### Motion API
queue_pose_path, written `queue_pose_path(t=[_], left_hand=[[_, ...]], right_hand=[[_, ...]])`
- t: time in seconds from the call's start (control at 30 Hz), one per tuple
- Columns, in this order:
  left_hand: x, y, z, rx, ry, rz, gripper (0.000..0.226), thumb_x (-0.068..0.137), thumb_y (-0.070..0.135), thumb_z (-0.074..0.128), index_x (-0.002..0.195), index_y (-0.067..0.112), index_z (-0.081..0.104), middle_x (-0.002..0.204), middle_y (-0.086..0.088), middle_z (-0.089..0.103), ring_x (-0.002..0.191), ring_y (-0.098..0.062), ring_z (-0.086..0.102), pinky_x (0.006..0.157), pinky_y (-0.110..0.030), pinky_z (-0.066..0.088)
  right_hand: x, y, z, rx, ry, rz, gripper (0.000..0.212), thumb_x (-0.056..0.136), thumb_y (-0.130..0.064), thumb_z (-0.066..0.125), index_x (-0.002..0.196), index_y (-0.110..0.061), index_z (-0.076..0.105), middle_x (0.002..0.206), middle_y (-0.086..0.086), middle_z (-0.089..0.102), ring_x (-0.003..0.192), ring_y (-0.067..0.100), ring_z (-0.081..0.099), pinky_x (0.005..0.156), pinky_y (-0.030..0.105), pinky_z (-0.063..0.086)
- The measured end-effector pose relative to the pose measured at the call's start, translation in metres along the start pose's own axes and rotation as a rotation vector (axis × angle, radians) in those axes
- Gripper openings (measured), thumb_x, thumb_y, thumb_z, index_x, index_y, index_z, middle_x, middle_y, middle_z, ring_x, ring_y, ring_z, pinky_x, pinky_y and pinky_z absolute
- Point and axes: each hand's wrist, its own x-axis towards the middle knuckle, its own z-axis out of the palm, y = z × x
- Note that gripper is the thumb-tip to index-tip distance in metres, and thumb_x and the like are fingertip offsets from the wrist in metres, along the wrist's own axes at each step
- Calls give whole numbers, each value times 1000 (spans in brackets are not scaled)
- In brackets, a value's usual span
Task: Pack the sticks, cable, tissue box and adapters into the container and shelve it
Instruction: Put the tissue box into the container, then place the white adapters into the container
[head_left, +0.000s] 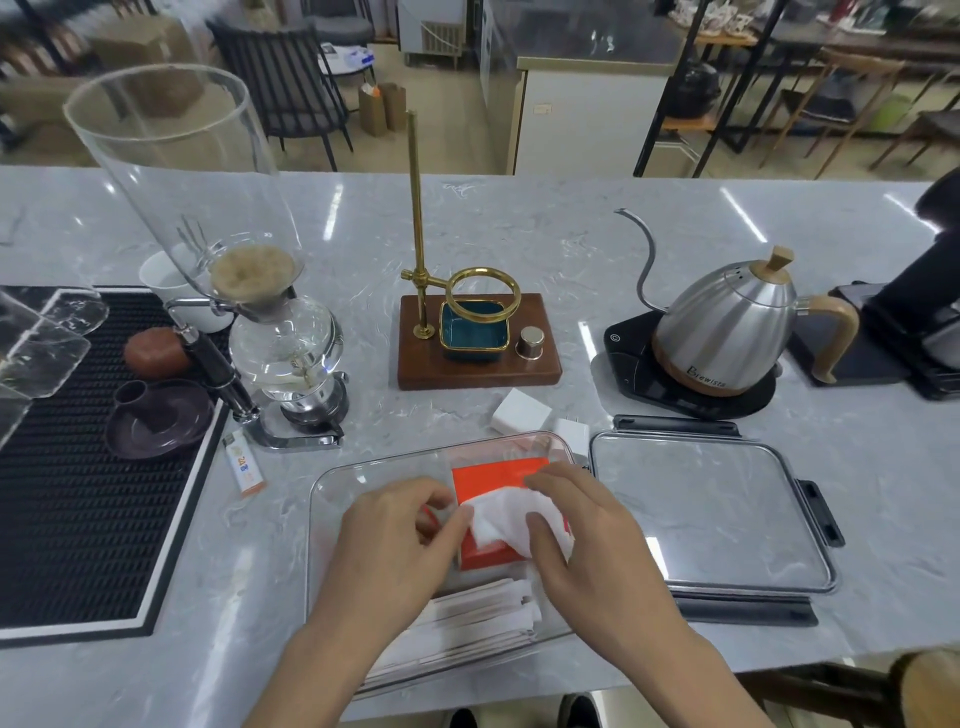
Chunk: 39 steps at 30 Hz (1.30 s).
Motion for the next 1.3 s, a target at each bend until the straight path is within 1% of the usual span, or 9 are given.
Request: queue_pose_path(t=[0.1, 0.2, 0.3, 0.47, 0.6, 0.8, 1.07, 1.23, 1.3], left_hand=[[10, 9, -5, 2, 54, 32, 5, 79, 28, 78, 79, 29, 73, 67, 20, 66, 61, -3, 65, 64, -31, 58], [22, 16, -10, -11, 73, 71, 6, 81, 26, 77, 80, 31, 72, 70, 23, 65, 68, -1, 64, 62, -21, 56], [38, 15, -10, -27, 47, 108, 5, 82, 27, 75, 87, 29, 73, 78, 19, 68, 71, -2, 65, 64, -27, 58], [70, 16, -6, 2, 2, 162, 14, 82, 26, 75, 97, 24, 74, 88, 16, 69, 78, -3, 65, 67, -30, 59], [99, 21, -4, 47, -99, 233, 17, 85, 25, 73, 102, 22, 73, 92, 15, 67, 81, -4, 64, 70, -30, 59], [139, 23, 8, 135, -279, 287, 25, 89, 27, 68, 113, 21, 70, 102, 11, 68, 88, -4, 63, 77, -31, 59], [176, 13, 37, 295, -571, 314, 44, 85, 29, 73, 127, 21, 62, 123, 7, 64, 107, -9, 60, 90, -29, 53], [188, 5, 48, 331, -670, 292, 60, 76, 35, 82, 131, 23, 59, 127, 9, 61, 111, -10, 57, 90, -26, 49], [189, 6, 52, 341, -682, 302, 67, 73, 34, 84, 133, 22, 57, 129, 7, 60, 112, -10, 55, 90, -24, 47]], right_hand=[[7, 3, -7, 8, 53, -12, 36, 90, -16, 58, 124, -28, 60, 126, -18, 57, 114, 3, 54, 92, 20, 47], [17, 7, -14, 10, 77, -29, 36, 89, -14, 59, 123, -26, 61, 124, -15, 59, 115, 3, 56, 96, 20, 45], [28, 12, -21, 22, 99, -31, 29, 90, -15, 59, 118, -23, 63, 115, -14, 62, 107, 3, 58, 91, 19, 46], [47, 25, -34, 25, 134, 9, 25, 88, -15, 66, 114, -18, 66, 111, -12, 62, 100, -1, 53, 89, -1, 32], [66, 41, -36, 13, 95, 52, 29, 87, -13, 67, 115, -20, 67, 110, -16, 60, 98, -6, 50, 87, -5, 27], [93, 65, -27, 3, -15, 115, 30, 90, -20, 63, 120, -21, 65, 120, -8, 66, 110, 8, 58, 96, 21, 41], [121, 80, -9, -54, -171, 124, 36, 89, -25, 64, 124, -18, 63, 125, -3, 65, 113, 13, 58, 92, 21, 40], [126, 88, 0, -61, -221, 125, 46, 80, -36, 76, 121, -18, 64, 113, -2, 70, 107, 16, 61, 94, 33, 48], [127, 89, 3, -84, -248, 96, 57, 75, -43, 80, 123, -20, 61, 117, -1, 68, 109, 18, 60, 95, 38, 49]])
